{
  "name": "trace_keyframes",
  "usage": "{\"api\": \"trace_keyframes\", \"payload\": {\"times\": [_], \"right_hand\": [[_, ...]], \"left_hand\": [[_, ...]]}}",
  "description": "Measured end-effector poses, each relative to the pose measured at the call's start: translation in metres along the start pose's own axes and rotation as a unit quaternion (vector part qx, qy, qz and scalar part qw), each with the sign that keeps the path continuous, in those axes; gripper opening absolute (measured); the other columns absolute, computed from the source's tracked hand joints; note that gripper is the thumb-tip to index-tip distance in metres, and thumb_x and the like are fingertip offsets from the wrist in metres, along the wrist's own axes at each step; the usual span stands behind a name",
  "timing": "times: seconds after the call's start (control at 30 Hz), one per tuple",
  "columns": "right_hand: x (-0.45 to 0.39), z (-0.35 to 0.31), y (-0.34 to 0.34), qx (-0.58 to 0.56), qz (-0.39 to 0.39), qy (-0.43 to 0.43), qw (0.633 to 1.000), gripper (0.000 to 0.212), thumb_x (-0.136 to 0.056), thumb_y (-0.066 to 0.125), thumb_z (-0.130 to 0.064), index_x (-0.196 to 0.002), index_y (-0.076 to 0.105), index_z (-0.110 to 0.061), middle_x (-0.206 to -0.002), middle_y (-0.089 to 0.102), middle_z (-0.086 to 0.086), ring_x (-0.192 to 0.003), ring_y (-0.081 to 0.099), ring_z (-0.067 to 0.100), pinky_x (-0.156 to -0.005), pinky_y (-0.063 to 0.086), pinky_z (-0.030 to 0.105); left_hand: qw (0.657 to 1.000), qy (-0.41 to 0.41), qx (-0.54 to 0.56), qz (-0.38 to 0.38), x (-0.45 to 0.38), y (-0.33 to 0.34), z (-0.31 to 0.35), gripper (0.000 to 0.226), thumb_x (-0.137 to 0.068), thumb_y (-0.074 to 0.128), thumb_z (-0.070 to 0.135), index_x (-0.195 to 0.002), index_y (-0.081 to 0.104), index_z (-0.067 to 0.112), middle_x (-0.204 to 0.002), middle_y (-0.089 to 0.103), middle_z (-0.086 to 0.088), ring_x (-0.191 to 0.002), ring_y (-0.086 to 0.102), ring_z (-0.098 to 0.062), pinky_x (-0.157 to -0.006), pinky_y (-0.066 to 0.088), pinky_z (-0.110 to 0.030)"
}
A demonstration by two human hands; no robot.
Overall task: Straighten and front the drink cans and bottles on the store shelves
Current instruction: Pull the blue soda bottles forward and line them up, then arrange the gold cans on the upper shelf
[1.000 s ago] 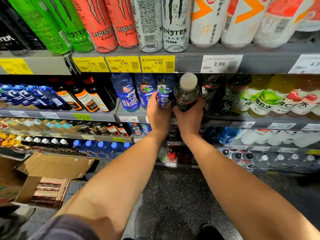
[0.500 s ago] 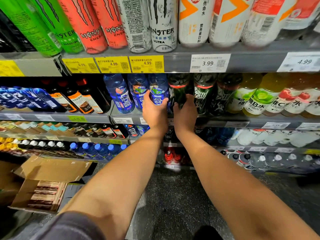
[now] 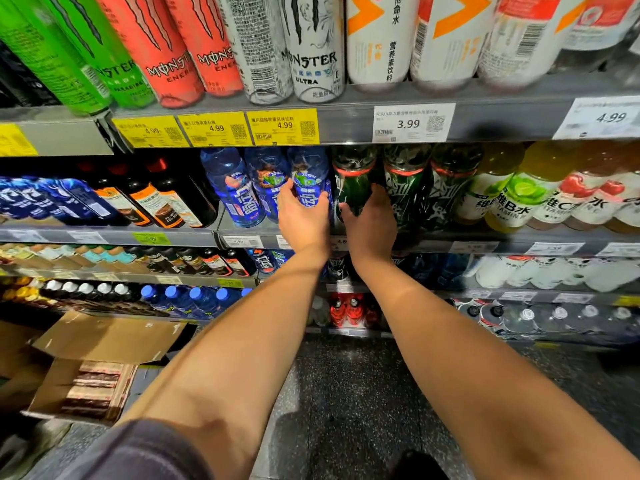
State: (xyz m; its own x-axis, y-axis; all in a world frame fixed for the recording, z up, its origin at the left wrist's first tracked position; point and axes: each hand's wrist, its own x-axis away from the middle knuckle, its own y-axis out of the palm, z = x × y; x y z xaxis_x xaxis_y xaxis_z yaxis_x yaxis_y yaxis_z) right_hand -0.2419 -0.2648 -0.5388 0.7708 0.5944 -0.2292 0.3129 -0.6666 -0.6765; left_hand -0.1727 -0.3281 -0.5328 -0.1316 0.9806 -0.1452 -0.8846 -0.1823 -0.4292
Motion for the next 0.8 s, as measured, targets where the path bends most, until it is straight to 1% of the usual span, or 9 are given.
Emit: {"api": "trace_keyframes", "payload": {"times": [0.17, 0.27, 0.33, 0.43, 0.5, 0.6, 0.7, 0.77, 0.8], "right_hand": [[0.005, 0.005, 0.0, -0.015, 0.009, -0.021, 1.0, 0.056, -0.089, 0.067, -0.025, -0.133, 0.049, 0.006, -0.117, 0.064, 0.025, -0.107, 0.062, 0.039, -0.085, 0.051, 0.043], [0.01, -0.001, -0.008, -0.019, 0.002, -0.001, 1.0, 0.056, -0.089, 0.067, -0.026, -0.133, 0.051, 0.004, -0.119, 0.064, 0.024, -0.107, 0.062, 0.039, -0.085, 0.051, 0.042], [0.02, -0.009, -0.016, -0.022, 0.002, 0.005, 1.0, 0.054, -0.089, 0.067, -0.028, -0.131, 0.052, 0.001, -0.12, 0.063, 0.02, -0.109, 0.061, 0.036, -0.085, 0.05, 0.04], [0.033, -0.024, -0.035, -0.043, -0.022, 0.013, 0.999, 0.047, -0.089, 0.066, -0.032, -0.126, 0.056, -0.006, -0.118, 0.063, 0.015, -0.109, 0.06, 0.032, -0.085, 0.05, 0.04], [0.039, -0.041, -0.054, -0.072, -0.049, 0.021, 0.996, 0.039, -0.09, 0.065, -0.032, -0.12, 0.06, -0.008, -0.114, 0.065, 0.012, -0.106, 0.06, 0.029, -0.086, 0.05, 0.039], [0.042, -0.073, -0.086, -0.104, -0.04, -0.014, 0.994, 0.03, -0.09, 0.066, -0.03, -0.111, 0.063, -0.009, -0.107, 0.067, 0.007, -0.101, 0.062, 0.023, -0.086, 0.049, 0.034], [0.044, -0.118, -0.12, -0.119, -0.043, -0.047, 0.991, 0.023, -0.091, 0.066, -0.031, -0.106, 0.064, -0.013, -0.101, 0.068, 0.001, -0.092, 0.062, 0.016, -0.08, 0.05, 0.029], [0.044, -0.151, -0.142, -0.141, -0.05, -0.05, 0.988, 0.016, -0.091, 0.066, -0.029, -0.1, 0.064, -0.017, -0.094, 0.068, -0.001, -0.084, 0.062, 0.013, -0.073, 0.049, 0.028], [0.043, -0.169, -0.153, -0.152, -0.053, -0.048, 0.986, 0.014, -0.09, 0.066, -0.029, -0.099, 0.063, -0.018, -0.091, 0.068, -0.002, -0.081, 0.062, 0.011, -0.07, 0.047, 0.027]], "left_hand": [[0.999, 0.0, 0.027, -0.027, -0.001, -0.007, -0.003, 0.068, -0.072, 0.085, 0.031, -0.132, 0.055, 0.016, -0.117, 0.064, -0.001, -0.106, 0.06, -0.02, -0.09, 0.049, -0.032], [0.998, -0.011, 0.04, -0.047, 0.002, -0.015, -0.004, 0.064, -0.069, 0.087, 0.031, -0.124, 0.056, 0.019, -0.105, 0.063, -0.001, -0.093, 0.062, -0.021, -0.084, 0.052, -0.037], [0.997, -0.017, 0.037, -0.062, 0.007, -0.024, -0.001, 0.056, -0.069, 0.088, 0.029, -0.114, 0.057, 0.019, -0.1, 0.063, -0.003, -0.082, 0.059, -0.015, -0.081, 0.052, -0.035], [0.996, -0.034, 0.021, -0.084, 0.018, -0.046, 0.016, 0.038, -0.073, 0.086, 0.03, -0.096, 0.056, 0.023, -0.092, 0.063, -0.002, -0.075, 0.053, -0.012, -0.069, 0.04, -0.023], [0.994, -0.042, 0.008, -0.102, 0.023, -0.068, 0.031, 0.028, -0.076, 0.082, 0.036, -0.087, 0.059, 0.022, -0.081, 0.061, 0.002, -0.072, 0.052, -0.015, -0.062, 0.031, -0.021], [0.989, -0.008, 0.031, -0.145, 0.025, -0.106, 0.06, 0.028, -0.079, 0.079, 0.039, -0.093, 0.069, 0.017, -0.083, 0.069, 0.007, -0.076, 0.063, -0.012, -0.066, 0.041, -0.019], [0.977, 0.021, 0.05, -0.207, 0.016, -0.152, 0.094, 0.027, -0.08, 0.079, 0.04, -0.098, 0.07, 0.021, -0.089, 0.072, 0.007, -0.082, 0.067, -0.008, -0.076, 0.051, -0.023], [0.969, 0.039, 0.078, -0.231, 0.004, -0.184, 0.12, 0.021, -0.081, 0.078, 0.04, -0.094, 0.068, 0.026, -0.086, 0.071, 0.01, -0.081, 0.067, -0.006, -0.075, 0.055, -0.023], [0.967, 0.05, 0.085, -0.237, -0.003, -0.201, 0.134, 0.018, -0.082, 0.078, 0.037, -0.092, 0.068, 0.026, -0.083, 0.07, 0.012, -0.078, 0.066, -0.004, -0.072, 0.054, -0.018]]}}
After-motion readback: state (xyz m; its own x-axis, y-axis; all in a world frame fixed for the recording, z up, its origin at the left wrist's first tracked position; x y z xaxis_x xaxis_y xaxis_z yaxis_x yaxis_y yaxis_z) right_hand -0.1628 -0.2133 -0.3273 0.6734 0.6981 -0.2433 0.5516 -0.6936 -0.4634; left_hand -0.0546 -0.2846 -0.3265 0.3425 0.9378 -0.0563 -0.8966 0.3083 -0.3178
